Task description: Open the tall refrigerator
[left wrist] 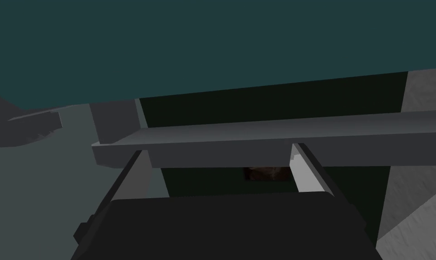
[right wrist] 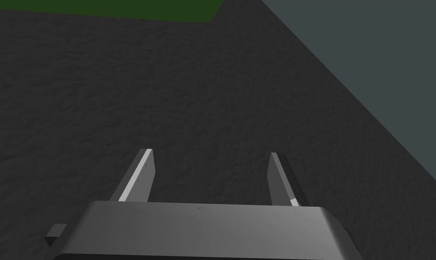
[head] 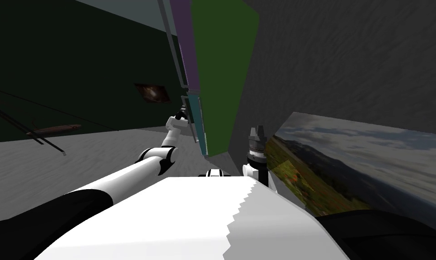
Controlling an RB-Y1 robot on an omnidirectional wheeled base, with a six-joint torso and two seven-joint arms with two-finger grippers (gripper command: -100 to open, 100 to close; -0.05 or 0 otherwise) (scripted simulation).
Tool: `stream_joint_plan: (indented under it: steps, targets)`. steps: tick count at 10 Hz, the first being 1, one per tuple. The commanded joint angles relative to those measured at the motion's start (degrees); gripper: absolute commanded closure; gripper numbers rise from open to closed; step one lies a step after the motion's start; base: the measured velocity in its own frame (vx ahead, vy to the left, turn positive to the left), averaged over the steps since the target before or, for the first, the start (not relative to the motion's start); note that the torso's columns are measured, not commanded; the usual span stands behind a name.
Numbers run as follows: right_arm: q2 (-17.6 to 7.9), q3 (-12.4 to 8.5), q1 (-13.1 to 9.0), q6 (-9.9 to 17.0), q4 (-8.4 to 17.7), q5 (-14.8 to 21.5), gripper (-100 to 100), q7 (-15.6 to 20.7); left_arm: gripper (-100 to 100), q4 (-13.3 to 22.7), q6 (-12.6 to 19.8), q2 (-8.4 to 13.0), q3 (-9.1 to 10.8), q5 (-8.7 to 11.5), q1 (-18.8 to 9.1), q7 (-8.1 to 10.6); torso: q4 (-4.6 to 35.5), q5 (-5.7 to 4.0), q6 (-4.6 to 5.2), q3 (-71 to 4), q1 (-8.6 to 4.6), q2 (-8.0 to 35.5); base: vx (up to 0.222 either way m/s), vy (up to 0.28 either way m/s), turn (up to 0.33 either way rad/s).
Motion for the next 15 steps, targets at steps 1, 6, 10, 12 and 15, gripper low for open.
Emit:
stream_joint_plan:
  steps: [1, 6, 10, 12, 15]
  targets:
    - [0.01, 0.01, 0.0, 0.0, 0.0, 0.0, 0, 0.0, -100, -0.57, 3.08, 0.77, 0.98, -0.25, -1.7, 0.41, -0.24, 0.16, -0.29, 0.11, -0.03, 0.15, 0.002, -0.064, 0.06]
    - [0.0, 0.0, 0.0, 0.0, 0.0, 0.0, 0, 0.0, -100, -0.8, 4.34, 1.08, 1.38, -0.36, -2.4, 0.58, -0.21, 0.26, -0.24, 0.15, 0.36, 0.22, 0.006, -0.034, 0.002]
    - [0.0, 0.0, 0.01, 0.0, 0.0, 0.0, 0, 0.0, -100, -1.28, 7.74, 1.89, 2.44, -0.61, -4.18, 1.0, -0.06, 0.03, -0.13, 0.22, -0.12, 0.3, 0.019, -0.038, 0.03]
    - [0.0, 0.0, 0.0, 0.0, 0.0, 0.0, 0, 0.0, -100, -1.28, 7.74, 1.89, 2.44, -0.61, -4.18, 1.0, -0.03, -0.06, 0.1, 0.16, -0.19, 0.24, -0.001, -0.021, -0.021]
    - [0.0, 0.0, 0.0, 0.0, 0.0, 0.0, 0, 0.0, -100, -1.28, 7.74, 1.89, 2.44, -0.61, -4.18, 1.0, 0.02, 0.0, -0.13, 0.21, -0.02, 0.31, 0.005, -0.001, -0.001]
